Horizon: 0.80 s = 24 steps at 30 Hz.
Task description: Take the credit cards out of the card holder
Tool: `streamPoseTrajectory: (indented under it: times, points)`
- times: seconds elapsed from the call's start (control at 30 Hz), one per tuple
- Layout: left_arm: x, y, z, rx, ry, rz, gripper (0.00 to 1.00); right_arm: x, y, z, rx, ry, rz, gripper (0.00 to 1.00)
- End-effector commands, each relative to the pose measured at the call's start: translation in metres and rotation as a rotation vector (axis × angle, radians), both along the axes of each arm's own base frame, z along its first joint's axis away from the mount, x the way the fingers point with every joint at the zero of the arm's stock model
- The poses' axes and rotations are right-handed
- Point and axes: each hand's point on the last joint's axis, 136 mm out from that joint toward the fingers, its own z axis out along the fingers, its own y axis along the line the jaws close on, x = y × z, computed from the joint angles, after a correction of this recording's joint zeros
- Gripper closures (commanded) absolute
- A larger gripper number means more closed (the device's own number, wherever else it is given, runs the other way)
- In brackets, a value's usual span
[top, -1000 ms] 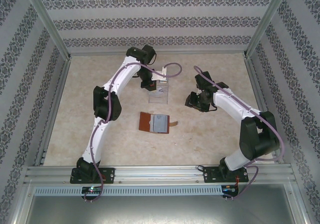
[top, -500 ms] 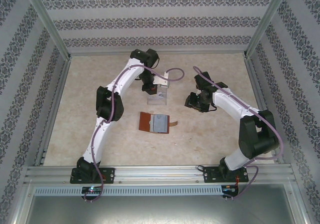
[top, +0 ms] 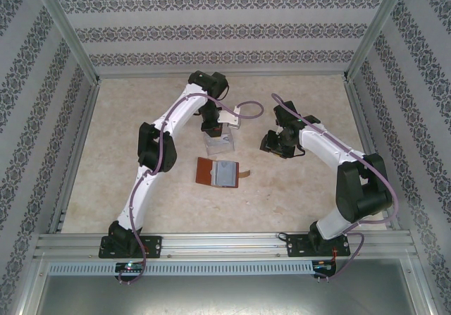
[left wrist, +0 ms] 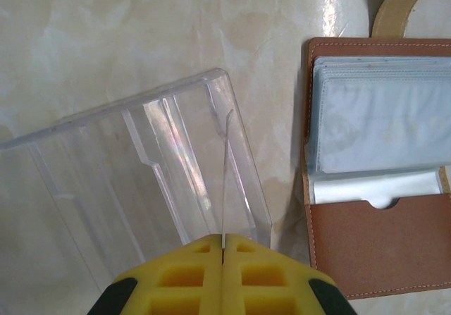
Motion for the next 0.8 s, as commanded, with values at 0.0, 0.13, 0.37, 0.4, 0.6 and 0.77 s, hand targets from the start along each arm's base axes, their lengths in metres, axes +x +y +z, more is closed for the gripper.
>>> streamPoseTrajectory:
  times: [0.0,0.13,0.37,0.4,0.6,0.77]
  points:
    - [-0.003,0.005,-0.006,0.054,0.017,0.014,1.00,0.002,-0.002,-0.001,0.007,0.004,0.006,0.55]
    - [0.003,0.002,0.007,0.018,-0.018,0.039,1.00,0.003,-0.001,-0.001,0.009,0.004,0.006,0.55]
    - [0.009,-0.006,0.027,-0.055,-0.033,0.127,1.00,0.004,0.001,-0.001,0.018,0.007,0.007,0.54]
    - [0.009,-0.007,0.030,-0.068,-0.031,0.138,1.00,0.004,0.001,-0.001,0.017,0.007,0.010,0.54]
    - [0.010,-0.010,0.044,-0.127,-0.008,0.225,1.00,0.004,0.003,-0.004,0.020,0.015,0.017,0.54]
    - [0.016,-0.005,0.037,-0.084,-0.008,0.299,1.00,0.004,0.005,-0.005,0.024,0.020,0.025,0.54]
